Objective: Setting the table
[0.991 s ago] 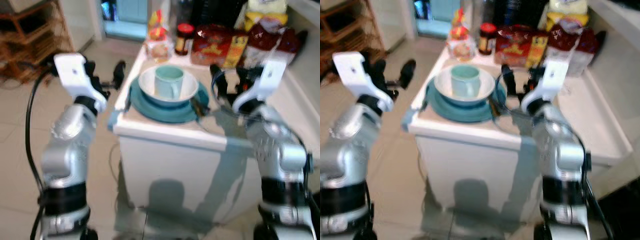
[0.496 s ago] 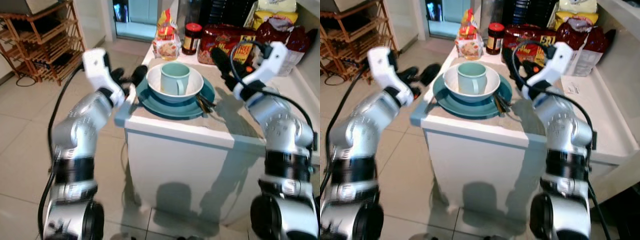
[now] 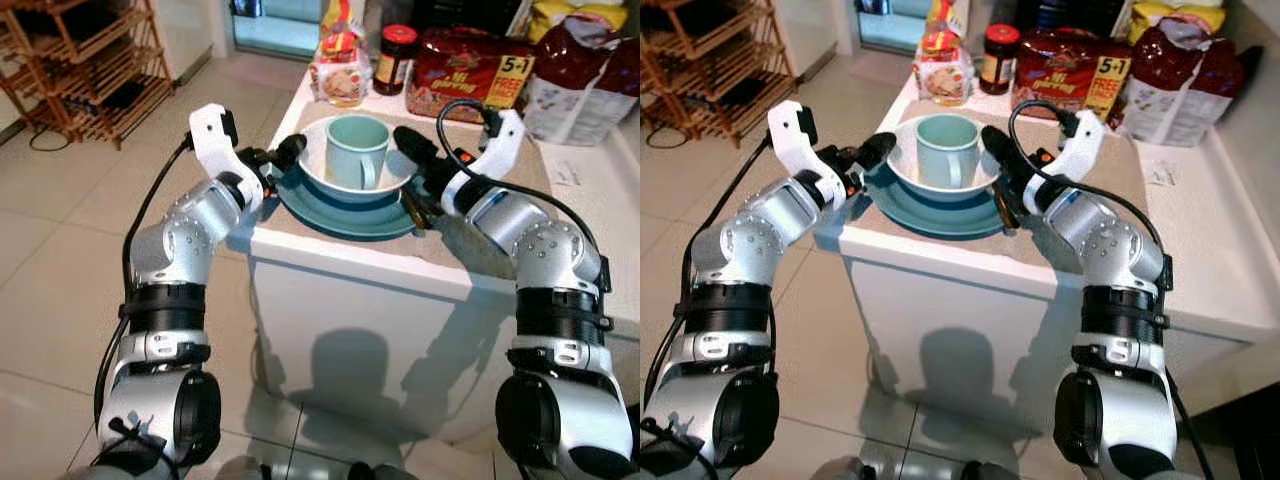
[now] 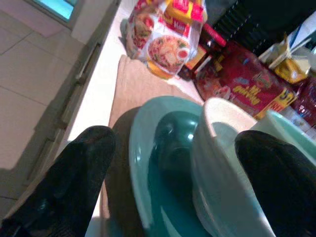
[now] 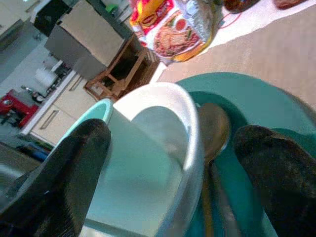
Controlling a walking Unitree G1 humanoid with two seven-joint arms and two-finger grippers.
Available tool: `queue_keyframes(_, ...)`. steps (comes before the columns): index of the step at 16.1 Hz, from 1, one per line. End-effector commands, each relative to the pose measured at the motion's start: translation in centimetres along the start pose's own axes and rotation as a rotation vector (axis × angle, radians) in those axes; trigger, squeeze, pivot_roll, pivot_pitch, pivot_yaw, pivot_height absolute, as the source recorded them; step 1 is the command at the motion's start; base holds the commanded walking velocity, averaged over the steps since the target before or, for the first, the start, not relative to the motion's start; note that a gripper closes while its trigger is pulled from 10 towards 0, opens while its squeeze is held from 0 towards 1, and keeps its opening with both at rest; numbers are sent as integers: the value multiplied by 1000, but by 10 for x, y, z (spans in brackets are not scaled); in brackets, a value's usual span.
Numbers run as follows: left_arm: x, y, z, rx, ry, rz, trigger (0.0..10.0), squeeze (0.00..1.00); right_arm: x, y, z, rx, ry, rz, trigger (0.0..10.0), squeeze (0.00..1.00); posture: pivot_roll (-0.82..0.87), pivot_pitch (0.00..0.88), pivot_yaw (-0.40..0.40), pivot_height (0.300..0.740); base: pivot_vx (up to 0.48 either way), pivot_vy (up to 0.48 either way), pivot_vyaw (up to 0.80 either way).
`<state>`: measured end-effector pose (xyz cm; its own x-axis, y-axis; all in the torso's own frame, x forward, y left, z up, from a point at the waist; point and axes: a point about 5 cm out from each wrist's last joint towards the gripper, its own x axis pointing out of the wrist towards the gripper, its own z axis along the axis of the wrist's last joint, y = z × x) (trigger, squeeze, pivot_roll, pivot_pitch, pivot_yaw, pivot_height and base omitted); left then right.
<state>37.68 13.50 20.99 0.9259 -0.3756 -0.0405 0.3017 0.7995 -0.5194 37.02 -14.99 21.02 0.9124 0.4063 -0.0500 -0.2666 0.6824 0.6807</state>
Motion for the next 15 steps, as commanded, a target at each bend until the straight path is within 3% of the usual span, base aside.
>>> queue_keyframes(1, 3, -6, 3, -23, -15, -19, 10000, 0, 0, 4, 6, 11, 2, 19, 10000, 0, 126, 11, -80, 740, 0, 0, 0)
queue_keyframes(8, 17, -17, -6, -184, -16, -86, 10000, 0, -2, 1, 7, 119, 78, 29, 10000, 0, 109, 0, -88, 740, 0, 0, 0)
queue_keyframes(15, 32, -20, -19, -113, 22, -64, 10000, 0, -1, -6, 8, 168, 51, -8, 10000, 0, 89, 0, -67, 740, 0, 0, 0)
